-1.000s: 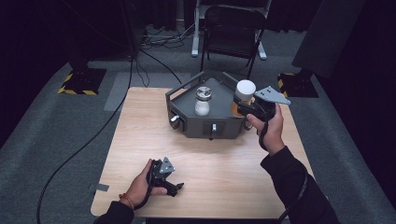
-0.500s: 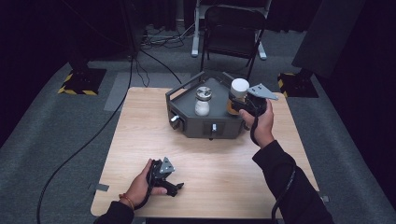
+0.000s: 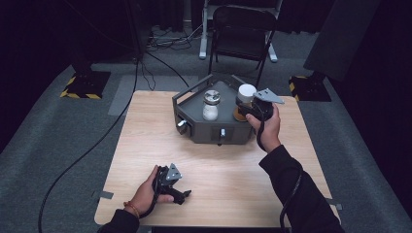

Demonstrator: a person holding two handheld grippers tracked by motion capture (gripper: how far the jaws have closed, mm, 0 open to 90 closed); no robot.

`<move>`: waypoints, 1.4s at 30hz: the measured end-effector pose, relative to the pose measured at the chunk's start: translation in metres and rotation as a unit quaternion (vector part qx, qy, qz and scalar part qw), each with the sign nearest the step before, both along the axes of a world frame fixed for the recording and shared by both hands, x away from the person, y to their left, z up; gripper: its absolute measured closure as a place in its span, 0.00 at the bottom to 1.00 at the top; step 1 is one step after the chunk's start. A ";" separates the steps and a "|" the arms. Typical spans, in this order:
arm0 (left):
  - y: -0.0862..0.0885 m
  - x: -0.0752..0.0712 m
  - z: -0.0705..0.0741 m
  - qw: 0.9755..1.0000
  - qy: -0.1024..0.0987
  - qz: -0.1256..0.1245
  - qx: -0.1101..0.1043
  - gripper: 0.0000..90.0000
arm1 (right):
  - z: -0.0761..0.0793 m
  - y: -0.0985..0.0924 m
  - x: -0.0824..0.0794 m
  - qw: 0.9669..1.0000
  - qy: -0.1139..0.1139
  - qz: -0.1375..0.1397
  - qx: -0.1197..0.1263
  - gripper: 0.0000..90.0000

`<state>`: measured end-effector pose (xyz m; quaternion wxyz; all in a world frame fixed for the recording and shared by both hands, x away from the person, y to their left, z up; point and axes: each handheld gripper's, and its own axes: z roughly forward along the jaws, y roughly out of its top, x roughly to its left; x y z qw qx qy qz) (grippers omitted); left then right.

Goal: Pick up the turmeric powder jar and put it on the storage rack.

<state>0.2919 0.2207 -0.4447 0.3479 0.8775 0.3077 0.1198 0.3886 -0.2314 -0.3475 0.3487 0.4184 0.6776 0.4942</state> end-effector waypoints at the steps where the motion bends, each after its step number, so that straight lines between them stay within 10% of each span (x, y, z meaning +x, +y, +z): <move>1: 0.000 0.000 0.000 1.000 0.000 0.000 0.000 0.00 | 0.000 0.000 0.000 1.000 0.001 0.000 0.001 0.38; 42: 0.000 0.000 0.000 1.000 0.000 0.000 0.000 0.00 | -0.005 -0.007 -0.028 0.998 -0.034 -0.017 -0.049 0.03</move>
